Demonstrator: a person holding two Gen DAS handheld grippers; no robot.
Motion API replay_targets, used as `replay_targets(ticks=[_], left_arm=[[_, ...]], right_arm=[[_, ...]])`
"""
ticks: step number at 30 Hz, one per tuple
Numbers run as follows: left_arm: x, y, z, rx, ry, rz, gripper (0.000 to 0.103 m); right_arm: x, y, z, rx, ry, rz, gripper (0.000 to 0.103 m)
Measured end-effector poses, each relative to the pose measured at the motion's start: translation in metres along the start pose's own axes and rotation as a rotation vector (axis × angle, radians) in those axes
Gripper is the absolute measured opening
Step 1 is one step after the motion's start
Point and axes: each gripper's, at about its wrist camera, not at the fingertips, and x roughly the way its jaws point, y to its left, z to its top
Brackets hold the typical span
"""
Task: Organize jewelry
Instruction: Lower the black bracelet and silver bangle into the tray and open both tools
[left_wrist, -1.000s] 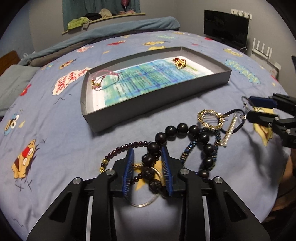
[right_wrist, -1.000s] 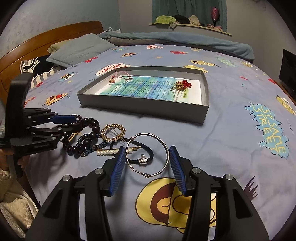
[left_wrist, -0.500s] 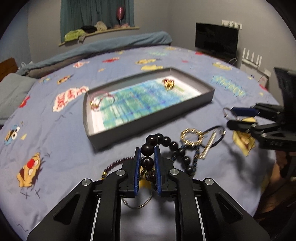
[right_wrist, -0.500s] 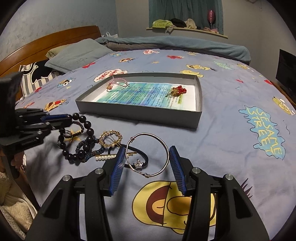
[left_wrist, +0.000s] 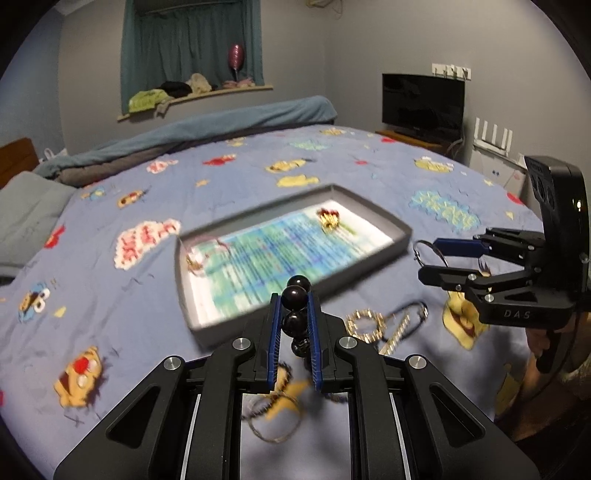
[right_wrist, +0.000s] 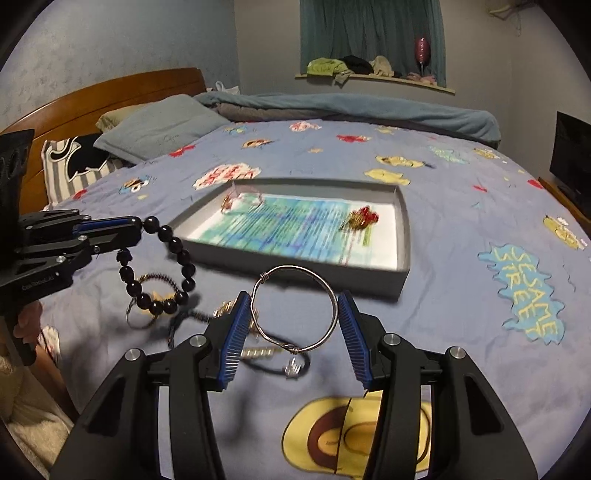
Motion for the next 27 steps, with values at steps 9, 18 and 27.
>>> replay_targets(ticks=[9, 18, 27], left_arm=[[0.002, 0.027, 0.049, -0.01, -0.079, 0.055, 0.015], [0.059, 0.042, 0.068, -0.051, -0.045, 0.08, 0.015], [0.117, 0.072, 0.039, -0.145, 0.096, 0.07, 0.015]], right_arm=[[0.012, -0.014, 0.059, 0.059, -0.077, -0.053, 0.049], [0.064, -0.037, 0.07, 0.091, -0.021, -0.129, 0.049], [0.108, -0.054, 0.05, 0.102, 0.092, -0.168, 0.049]])
